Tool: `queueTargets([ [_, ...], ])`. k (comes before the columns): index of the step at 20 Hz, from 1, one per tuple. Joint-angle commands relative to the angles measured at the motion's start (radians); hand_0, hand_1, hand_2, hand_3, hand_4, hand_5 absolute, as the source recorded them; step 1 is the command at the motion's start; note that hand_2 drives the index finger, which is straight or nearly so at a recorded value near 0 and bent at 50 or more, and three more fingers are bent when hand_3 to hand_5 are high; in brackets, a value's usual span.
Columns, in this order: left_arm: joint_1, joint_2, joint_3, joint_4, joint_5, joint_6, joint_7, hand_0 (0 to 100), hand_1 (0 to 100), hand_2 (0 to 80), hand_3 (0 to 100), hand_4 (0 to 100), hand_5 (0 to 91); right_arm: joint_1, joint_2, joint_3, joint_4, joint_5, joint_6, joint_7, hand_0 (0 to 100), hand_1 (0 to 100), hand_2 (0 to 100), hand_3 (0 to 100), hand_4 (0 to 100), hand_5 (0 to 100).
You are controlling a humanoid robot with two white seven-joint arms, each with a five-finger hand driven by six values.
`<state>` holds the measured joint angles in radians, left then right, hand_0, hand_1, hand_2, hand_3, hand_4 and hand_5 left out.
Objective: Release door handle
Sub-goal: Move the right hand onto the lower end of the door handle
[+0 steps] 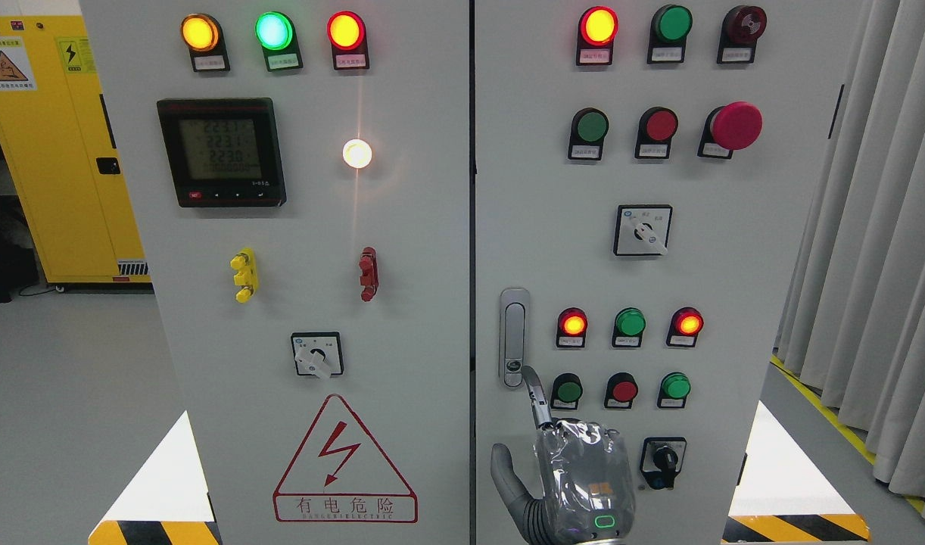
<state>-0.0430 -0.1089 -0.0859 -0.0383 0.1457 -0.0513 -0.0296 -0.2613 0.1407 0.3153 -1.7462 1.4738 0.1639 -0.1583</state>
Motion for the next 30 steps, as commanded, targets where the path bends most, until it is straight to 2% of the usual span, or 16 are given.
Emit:
queueTargets([
  [1, 0.000, 0.000, 0.000, 0.000, 0.000, 0.001, 0.000, 12, 56, 0.0, 0, 0, 0.0, -0.009, 0.002, 0.024, 0.014, 0.000, 0.000, -0.009, 57, 42, 0, 100, 100, 100],
  [4, 0.000, 0.000, 0.000, 0.000, 0.000, 0.001, 0.000, 12, 56, 0.0, 0, 0, 0.0, -0.009, 0.002, 0.038, 0.016, 0.000, 0.000, -0.017, 57, 42, 0, 100, 100, 100],
  [30, 0.000, 0.000, 0.000, 0.000, 0.000, 0.001, 0.000, 12, 56, 0.0, 0, 0, 0.0, -0.033, 0.002, 0.022, 0.048, -0.006, 0.036, -0.006, 58, 42, 2, 100, 100, 100],
])
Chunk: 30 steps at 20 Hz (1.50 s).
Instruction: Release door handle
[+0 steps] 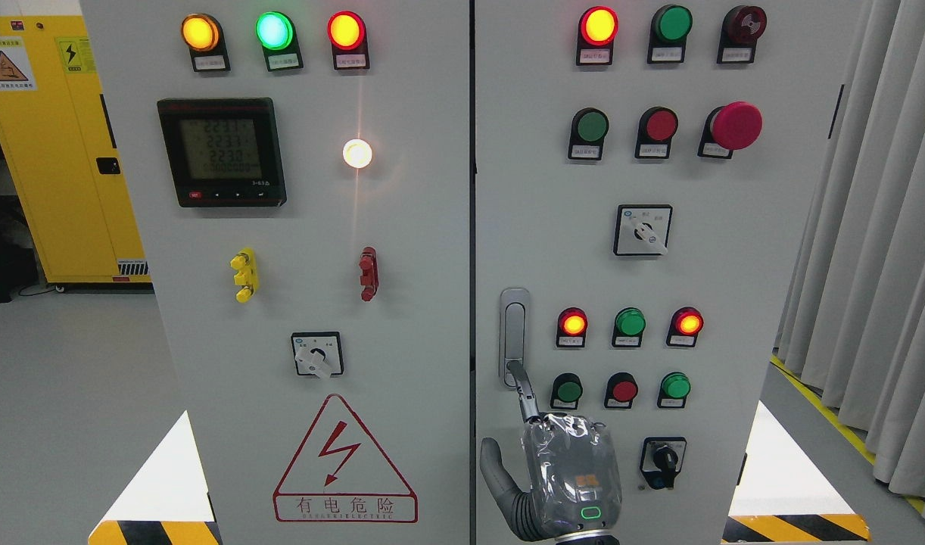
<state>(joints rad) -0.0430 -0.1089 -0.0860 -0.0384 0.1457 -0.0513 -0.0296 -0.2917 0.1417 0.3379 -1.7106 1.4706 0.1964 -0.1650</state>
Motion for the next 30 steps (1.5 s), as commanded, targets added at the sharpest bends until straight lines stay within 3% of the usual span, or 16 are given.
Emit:
queueTargets([
  [1, 0.000, 0.000, 0.000, 0.000, 0.000, 0.001, 0.000, 12, 56, 0.0, 0, 0, 0.0, -0.003, 0.001, 0.000, 0.014, -0.003, 0.003, 0.001, 58, 42, 2, 100, 100, 100],
  [30, 0.000, 0.000, 0.000, 0.000, 0.000, 0.001, 0.000, 12, 56, 0.0, 0, 0, 0.0, -0.001, 0.003, -0.002, 0.034, -0.010, 0.005, 0.034, 60, 41, 5, 100, 100, 100],
])
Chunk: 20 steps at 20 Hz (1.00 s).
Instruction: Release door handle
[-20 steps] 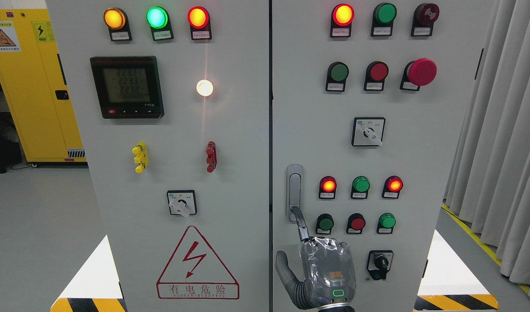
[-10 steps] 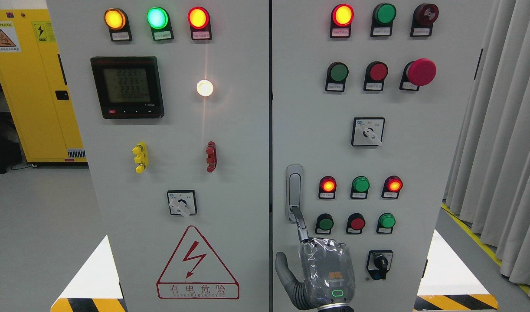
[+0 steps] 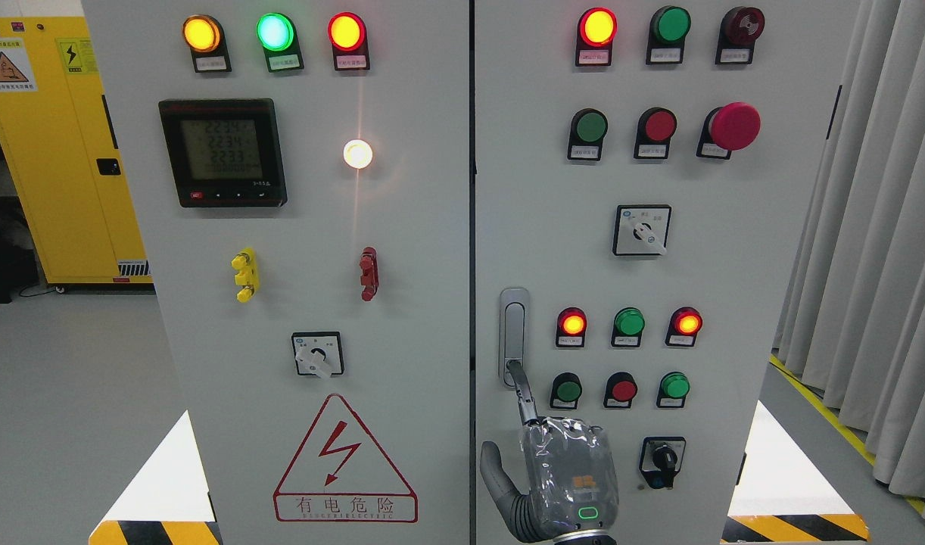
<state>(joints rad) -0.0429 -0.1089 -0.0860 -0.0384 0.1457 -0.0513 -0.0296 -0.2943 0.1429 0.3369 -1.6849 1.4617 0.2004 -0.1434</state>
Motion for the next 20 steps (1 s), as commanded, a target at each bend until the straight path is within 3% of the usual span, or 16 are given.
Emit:
queueTargets([
  [1, 0.000, 0.000, 0.000, 0.000, 0.000, 0.001, 0.000, 12, 56, 0.0, 0, 0, 0.0, 0.003, 0.001, -0.001, 0.008, -0.001, 0.002, 0.022, 60, 41, 5, 100, 100, 100],
  [20, 0.000, 0.000, 0.000, 0.000, 0.000, 0.001, 0.000, 12, 56, 0.0, 0, 0, 0.0, 0.014, 0.003, 0.004, 0.010, -0.004, 0.013, 0.027, 59, 41, 6, 100, 100, 100],
])
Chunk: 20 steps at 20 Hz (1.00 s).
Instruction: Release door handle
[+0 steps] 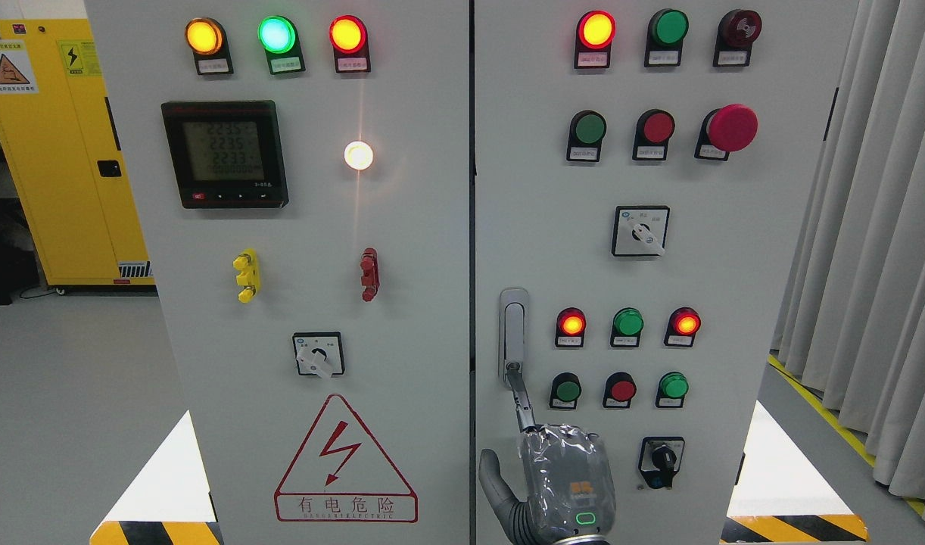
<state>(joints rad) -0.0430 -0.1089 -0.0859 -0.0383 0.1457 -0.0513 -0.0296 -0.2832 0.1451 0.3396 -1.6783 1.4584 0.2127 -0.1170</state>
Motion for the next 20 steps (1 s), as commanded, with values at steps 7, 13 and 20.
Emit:
queueTargets([
  [7, 0.000, 0.000, -0.002, 0.000, 0.000, 0.001, 0.000, 12, 56, 0.0, 0, 0, 0.0, 0.007, 0.001, 0.006, 0.005, -0.001, 0.001, 0.000, 58, 41, 7, 100, 100, 100],
  [13, 0.000, 0.000, 0.000, 0.000, 0.000, 0.001, 0.000, 12, 56, 0.0, 0, 0, 0.0, 0.007, 0.001, 0.004, 0.000, -0.001, 0.001, -0.001, 58, 41, 7, 100, 100, 100],
  [20, 0.000, 0.000, 0.000, 0.000, 0.000, 0.001, 0.000, 12, 56, 0.0, 0, 0, 0.0, 0.007, 0.001, 0.006, -0.061, -0.003, -0.003, -0.012, 58, 42, 8, 100, 100, 100],
])
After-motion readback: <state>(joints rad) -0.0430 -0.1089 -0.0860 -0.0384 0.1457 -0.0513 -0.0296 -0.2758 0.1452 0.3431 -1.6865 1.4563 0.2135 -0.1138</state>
